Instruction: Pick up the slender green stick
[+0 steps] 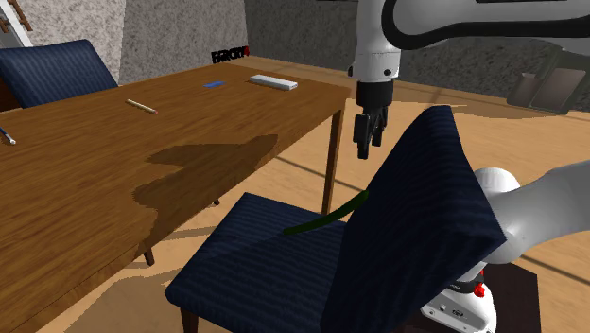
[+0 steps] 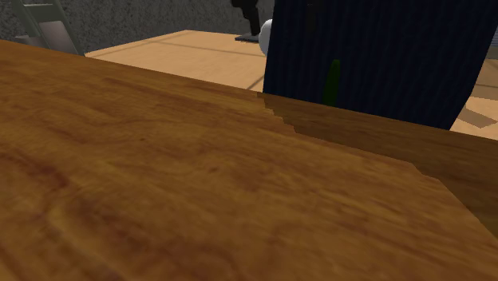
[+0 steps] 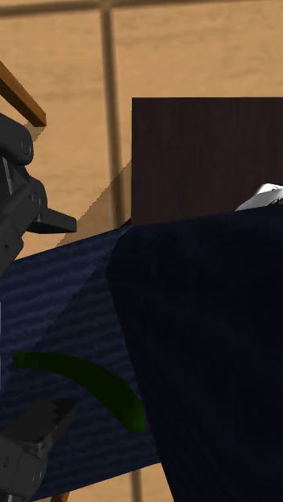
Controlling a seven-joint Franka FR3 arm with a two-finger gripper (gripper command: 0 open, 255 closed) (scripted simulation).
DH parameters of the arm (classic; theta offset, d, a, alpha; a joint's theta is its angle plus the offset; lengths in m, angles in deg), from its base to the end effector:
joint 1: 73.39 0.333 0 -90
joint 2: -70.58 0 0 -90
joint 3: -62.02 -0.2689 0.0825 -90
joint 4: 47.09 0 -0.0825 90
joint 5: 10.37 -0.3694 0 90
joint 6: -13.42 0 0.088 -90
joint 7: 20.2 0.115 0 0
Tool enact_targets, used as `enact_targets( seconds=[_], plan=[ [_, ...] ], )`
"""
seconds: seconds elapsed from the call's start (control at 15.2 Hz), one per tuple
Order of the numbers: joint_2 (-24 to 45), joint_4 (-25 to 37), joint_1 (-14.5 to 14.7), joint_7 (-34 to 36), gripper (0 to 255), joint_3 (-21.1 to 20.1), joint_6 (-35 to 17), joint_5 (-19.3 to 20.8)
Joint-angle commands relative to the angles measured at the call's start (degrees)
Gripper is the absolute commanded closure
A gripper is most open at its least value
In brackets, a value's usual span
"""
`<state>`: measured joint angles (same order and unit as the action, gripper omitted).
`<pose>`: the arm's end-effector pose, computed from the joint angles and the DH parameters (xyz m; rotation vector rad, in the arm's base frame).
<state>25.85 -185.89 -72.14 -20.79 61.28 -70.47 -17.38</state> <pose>0.3094 0.0263 0.5102 -3.0174 -0.0644 0.2706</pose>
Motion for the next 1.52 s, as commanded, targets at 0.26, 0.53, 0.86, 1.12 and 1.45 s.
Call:
enact_targets(
  seconds=[0.26,0.53,0.86,1.12,1.45],
  plan=[
    [9.43,1.81,2.70,0.53,0,-4.85,-2.56,0.35],
    [19.24,4.24,5.01,1.49,0,-9.48,-4.63,1.43],
    [31.98,8.04,7.65,3.42,0,-14.81,-6.40,4.00],
    [35.40,7.98,8.29,4.08,0,-15.88,-8.23,4.81],
    [37.48,5.56,8.31,4.51,0,-16.10,-12.67,5.13]
  ],
)
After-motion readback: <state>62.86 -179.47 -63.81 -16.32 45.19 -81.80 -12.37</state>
